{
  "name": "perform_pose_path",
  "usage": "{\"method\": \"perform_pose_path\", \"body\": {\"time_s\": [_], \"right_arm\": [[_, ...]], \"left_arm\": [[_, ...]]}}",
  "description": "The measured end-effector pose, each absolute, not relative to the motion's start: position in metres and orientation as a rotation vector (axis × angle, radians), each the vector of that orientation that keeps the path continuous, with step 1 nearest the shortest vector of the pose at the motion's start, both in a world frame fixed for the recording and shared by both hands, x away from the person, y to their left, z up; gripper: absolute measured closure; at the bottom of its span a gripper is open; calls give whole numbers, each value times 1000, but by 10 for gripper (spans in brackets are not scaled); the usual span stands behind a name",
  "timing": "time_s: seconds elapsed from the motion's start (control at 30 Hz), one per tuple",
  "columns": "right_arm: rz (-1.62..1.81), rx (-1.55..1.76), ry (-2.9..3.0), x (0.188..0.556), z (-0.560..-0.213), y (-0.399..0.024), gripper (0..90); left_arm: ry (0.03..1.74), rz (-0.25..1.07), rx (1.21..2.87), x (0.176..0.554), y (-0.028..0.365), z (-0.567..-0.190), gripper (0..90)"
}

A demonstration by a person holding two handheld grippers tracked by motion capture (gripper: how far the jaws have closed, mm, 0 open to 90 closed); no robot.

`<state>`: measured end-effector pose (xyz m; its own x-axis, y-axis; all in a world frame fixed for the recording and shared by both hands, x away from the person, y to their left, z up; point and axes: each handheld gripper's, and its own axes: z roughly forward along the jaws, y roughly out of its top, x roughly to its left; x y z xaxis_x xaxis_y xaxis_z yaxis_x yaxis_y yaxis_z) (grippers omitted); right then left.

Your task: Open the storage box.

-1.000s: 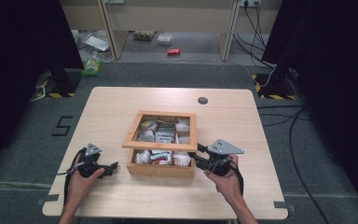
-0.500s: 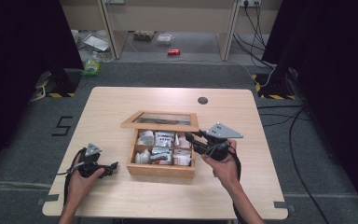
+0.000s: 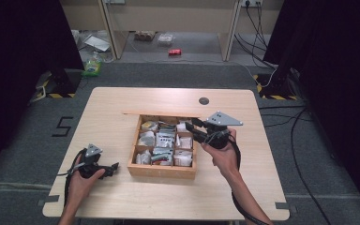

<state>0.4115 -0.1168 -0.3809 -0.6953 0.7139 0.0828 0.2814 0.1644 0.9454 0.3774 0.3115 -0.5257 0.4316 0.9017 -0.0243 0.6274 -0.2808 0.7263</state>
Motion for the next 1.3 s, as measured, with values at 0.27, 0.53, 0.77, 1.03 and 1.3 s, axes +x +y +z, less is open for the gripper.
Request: {"method": "perform_pose_path", "body": {"time_s": [0.27,0.53,0.77,1.03,1.3], "right_arm": [[1537,974,2065,423,-382,-112,630],[1536,983,2051,433,-384,-111,630],[1523,999,2039,441,-383,-111,628],[1498,1026,2024,454,-382,-109,615],[1465,1053,1999,467,-381,-104,605]], "left_arm": [[1285,523,2014,377,311,-526,0],[1286,523,2015,377,311,-526,0],[1286,523,2015,377,311,-526,0],[1285,521,2016,377,312,-526,0],[1284,524,2016,377,312,-526,0]]}}
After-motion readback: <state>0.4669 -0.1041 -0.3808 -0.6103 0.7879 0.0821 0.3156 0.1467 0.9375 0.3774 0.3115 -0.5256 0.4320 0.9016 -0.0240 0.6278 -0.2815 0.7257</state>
